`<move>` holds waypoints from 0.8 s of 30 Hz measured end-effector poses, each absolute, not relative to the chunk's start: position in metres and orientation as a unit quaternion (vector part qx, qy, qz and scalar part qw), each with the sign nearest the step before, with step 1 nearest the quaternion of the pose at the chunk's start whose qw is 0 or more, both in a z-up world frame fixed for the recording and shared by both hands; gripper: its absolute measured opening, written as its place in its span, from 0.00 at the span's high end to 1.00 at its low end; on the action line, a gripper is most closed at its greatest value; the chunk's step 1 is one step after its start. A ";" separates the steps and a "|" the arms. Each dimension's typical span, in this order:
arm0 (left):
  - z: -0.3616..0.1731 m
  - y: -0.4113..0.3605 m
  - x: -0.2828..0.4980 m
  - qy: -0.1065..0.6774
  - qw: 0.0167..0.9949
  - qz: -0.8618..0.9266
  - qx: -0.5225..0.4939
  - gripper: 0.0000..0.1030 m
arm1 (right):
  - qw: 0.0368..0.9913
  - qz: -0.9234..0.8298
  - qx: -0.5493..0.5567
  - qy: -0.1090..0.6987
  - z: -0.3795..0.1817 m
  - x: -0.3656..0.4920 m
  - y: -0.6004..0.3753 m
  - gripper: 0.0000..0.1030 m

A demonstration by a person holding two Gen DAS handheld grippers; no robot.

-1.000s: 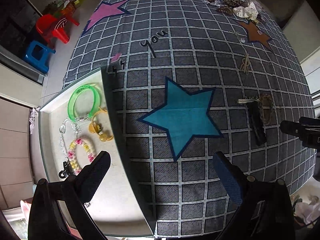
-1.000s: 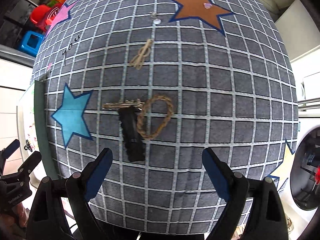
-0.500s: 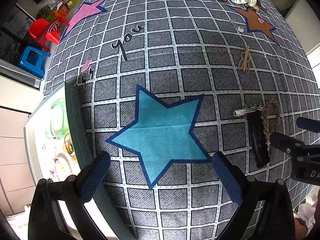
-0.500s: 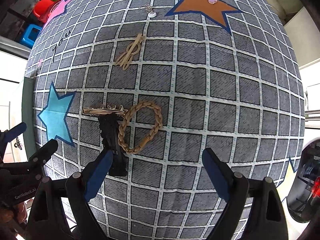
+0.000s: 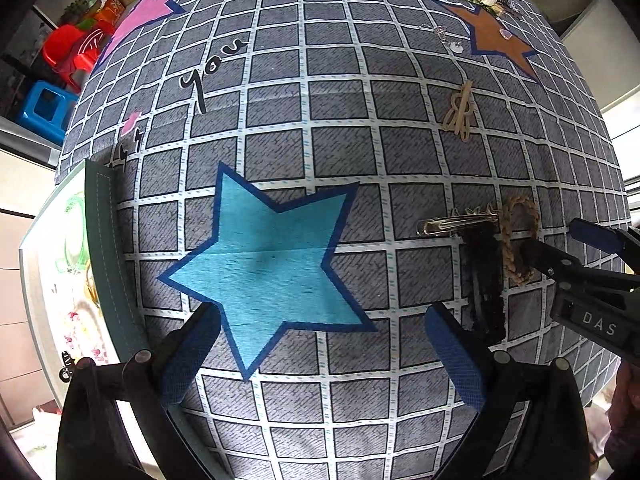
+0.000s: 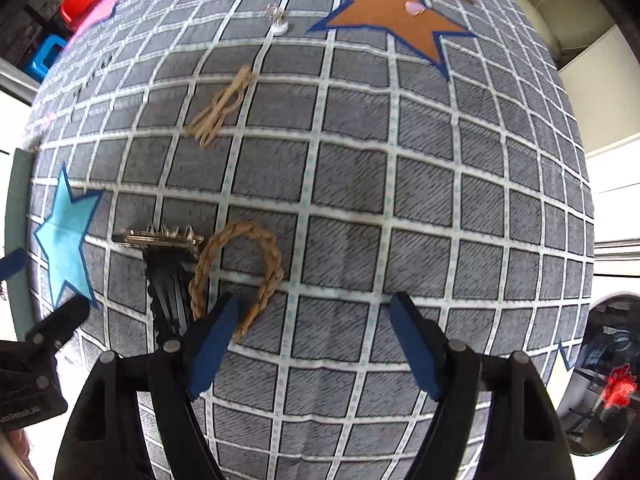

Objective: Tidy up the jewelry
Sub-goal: 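Move the left tool to the black scalloped hair clip while the right tool reaches the braided brown bracelet, then grasp the black hair clip with the left tool while the right tool grasps the braided bracelet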

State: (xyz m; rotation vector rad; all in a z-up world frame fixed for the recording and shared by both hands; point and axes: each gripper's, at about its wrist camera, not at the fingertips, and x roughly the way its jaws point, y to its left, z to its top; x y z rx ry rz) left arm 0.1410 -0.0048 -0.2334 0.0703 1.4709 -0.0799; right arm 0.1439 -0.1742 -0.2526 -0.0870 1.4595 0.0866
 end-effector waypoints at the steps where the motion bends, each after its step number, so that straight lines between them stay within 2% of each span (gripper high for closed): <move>1: -0.234 -0.007 0.141 0.671 0.739 -0.039 0.030 0.00 | 0.746 0.043 -0.043 0.663 -0.252 0.144 -0.174 0.29; 2: -0.235 -0.010 0.140 0.673 0.738 -0.042 0.029 0.00 | 0.749 0.046 -0.047 0.660 -0.251 0.143 -0.173 0.31; 3: -0.235 -0.013 0.139 0.674 0.737 -0.045 0.028 0.00 | 0.751 0.050 -0.051 0.656 -0.250 0.145 -0.175 0.37; 5: -0.235 -0.019 0.137 0.676 0.735 -0.050 0.025 0.00 | 0.756 0.056 -0.058 0.650 -0.246 0.143 -0.171 0.55; 7: -0.235 -0.025 0.137 0.677 0.733 -0.059 0.020 0.00 | 0.756 0.056 -0.062 0.649 -0.243 0.147 -0.167 0.86; 9: -0.234 -0.036 0.137 0.677 0.732 -0.070 0.017 0.00 | 0.755 0.060 -0.059 0.651 -0.241 0.151 -0.166 0.92; 15: -0.236 -0.072 0.143 0.674 0.730 -0.105 0.027 0.00 | 0.755 0.060 -0.037 0.651 -0.243 0.158 -0.192 0.94; 16: -0.236 -0.078 0.142 0.674 0.730 -0.109 0.030 0.03 | 0.755 0.062 -0.033 0.652 -0.244 0.159 -0.193 0.94; 17: -0.237 -0.083 0.141 0.676 0.727 -0.112 0.036 0.12 | 0.755 0.064 -0.031 0.652 -0.241 0.158 -0.198 0.94; 22: -0.242 -0.097 0.139 0.676 0.725 -0.120 0.056 0.15 | 0.755 0.071 -0.022 0.651 -0.243 0.156 -0.191 0.94; 23: -0.242 -0.100 0.138 0.675 0.725 -0.122 0.059 0.24 | 0.755 0.072 -0.020 0.651 -0.243 0.156 -0.192 0.94; 24: -0.242 -0.100 0.136 0.675 0.725 -0.121 0.067 0.25 | 0.755 0.074 -0.018 0.651 -0.243 0.157 -0.198 0.94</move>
